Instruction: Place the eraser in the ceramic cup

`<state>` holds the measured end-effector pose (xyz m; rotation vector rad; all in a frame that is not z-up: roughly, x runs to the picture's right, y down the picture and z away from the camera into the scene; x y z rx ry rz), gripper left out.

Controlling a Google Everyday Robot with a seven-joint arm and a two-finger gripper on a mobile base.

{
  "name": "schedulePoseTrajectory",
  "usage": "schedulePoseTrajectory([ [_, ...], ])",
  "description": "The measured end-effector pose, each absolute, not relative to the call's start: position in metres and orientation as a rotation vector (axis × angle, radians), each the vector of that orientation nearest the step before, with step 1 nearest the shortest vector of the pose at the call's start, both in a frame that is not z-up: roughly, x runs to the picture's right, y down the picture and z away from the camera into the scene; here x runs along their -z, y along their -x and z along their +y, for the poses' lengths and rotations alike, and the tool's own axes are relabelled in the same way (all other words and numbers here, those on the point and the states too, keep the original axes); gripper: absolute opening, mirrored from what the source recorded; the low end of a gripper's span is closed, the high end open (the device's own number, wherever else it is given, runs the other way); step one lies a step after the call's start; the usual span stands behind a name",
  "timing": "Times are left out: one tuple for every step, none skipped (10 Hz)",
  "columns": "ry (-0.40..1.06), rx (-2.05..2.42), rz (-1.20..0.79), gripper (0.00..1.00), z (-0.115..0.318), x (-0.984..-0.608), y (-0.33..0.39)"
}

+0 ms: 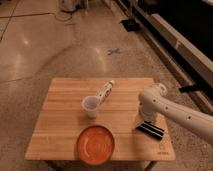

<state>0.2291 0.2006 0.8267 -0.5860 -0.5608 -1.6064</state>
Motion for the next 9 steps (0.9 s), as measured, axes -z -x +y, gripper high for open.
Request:
schedulePoseTrajectory([
  [0.593, 1.607, -0.566, 0.64, 0.205, -0.828, -0.231],
  [0.600, 1.610, -0.573, 0.64, 0.209, -0.829, -0.233],
  [0.608, 1.613, -0.579, 0.64, 0.213, -0.829, -0.235],
  [0.613, 1.615, -0.583, 0.64, 0.216, -0.829, -0.237],
  [0.617, 1.615, -0.584, 0.61, 0.217, -0.829, -0.238],
  [0.621, 1.616, -0.581, 0.50, 0.219, -0.830, -0.240],
  [0.624, 1.611, -0.578, 0.41, 0.219, -0.830, -0.241],
  [0.624, 1.600, -0.573, 0.28, 0.218, -0.829, -0.242],
  [0.621, 1.593, -0.570, 0.18, 0.217, -0.828, -0.241],
])
